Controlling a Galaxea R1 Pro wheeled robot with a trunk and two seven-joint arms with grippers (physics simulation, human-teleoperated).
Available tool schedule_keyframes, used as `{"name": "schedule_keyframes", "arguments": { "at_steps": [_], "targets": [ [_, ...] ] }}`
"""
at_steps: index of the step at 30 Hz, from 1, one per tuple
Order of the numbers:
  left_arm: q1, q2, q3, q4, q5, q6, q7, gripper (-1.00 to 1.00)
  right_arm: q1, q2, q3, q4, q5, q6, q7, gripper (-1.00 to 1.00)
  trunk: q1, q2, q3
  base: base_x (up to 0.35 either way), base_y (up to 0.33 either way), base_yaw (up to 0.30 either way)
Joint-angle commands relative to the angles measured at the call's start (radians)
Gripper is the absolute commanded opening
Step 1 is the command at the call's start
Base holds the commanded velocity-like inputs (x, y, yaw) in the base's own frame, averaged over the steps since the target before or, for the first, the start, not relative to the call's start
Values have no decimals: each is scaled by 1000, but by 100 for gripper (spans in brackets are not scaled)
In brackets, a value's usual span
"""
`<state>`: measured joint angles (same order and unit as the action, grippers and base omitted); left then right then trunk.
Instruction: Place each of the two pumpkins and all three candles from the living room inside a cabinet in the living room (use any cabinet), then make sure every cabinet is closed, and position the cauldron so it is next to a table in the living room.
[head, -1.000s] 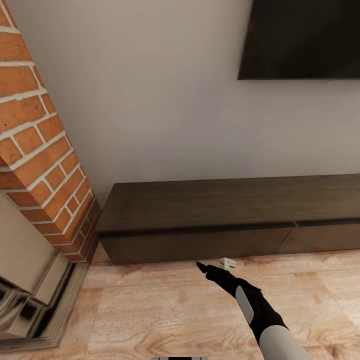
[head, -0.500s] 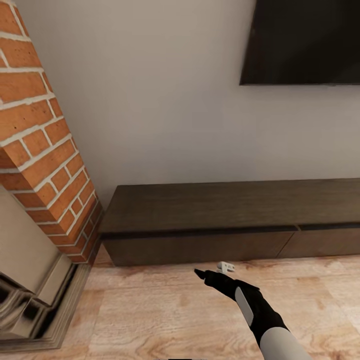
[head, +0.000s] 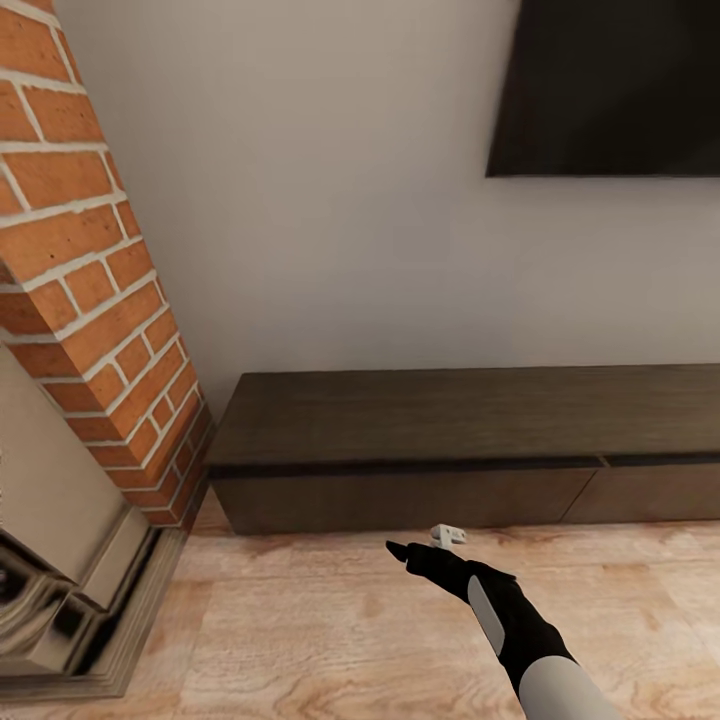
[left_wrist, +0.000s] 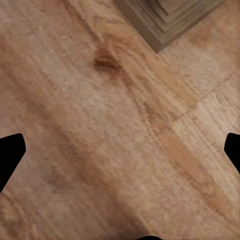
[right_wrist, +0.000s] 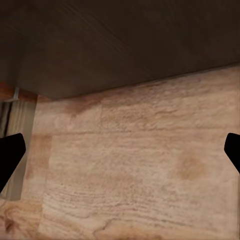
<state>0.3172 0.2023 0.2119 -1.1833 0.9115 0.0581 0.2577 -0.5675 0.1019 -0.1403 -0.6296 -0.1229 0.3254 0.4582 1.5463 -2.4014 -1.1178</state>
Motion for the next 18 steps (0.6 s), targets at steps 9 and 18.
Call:
{"name": "schedule_keyframes", "arguments": {
  "at_steps": [9,18],
  "targets": [
    [0,0,0,-2,7,5,5,100,1,4,11,-6,3,10,3,100,35,-64,-15,0,0,31],
    [0,0,0,-2,7,4,5,100,52,7,84,-103,13,22,-38,100,54,-99,-15,0,0,-51]
  ]
}}
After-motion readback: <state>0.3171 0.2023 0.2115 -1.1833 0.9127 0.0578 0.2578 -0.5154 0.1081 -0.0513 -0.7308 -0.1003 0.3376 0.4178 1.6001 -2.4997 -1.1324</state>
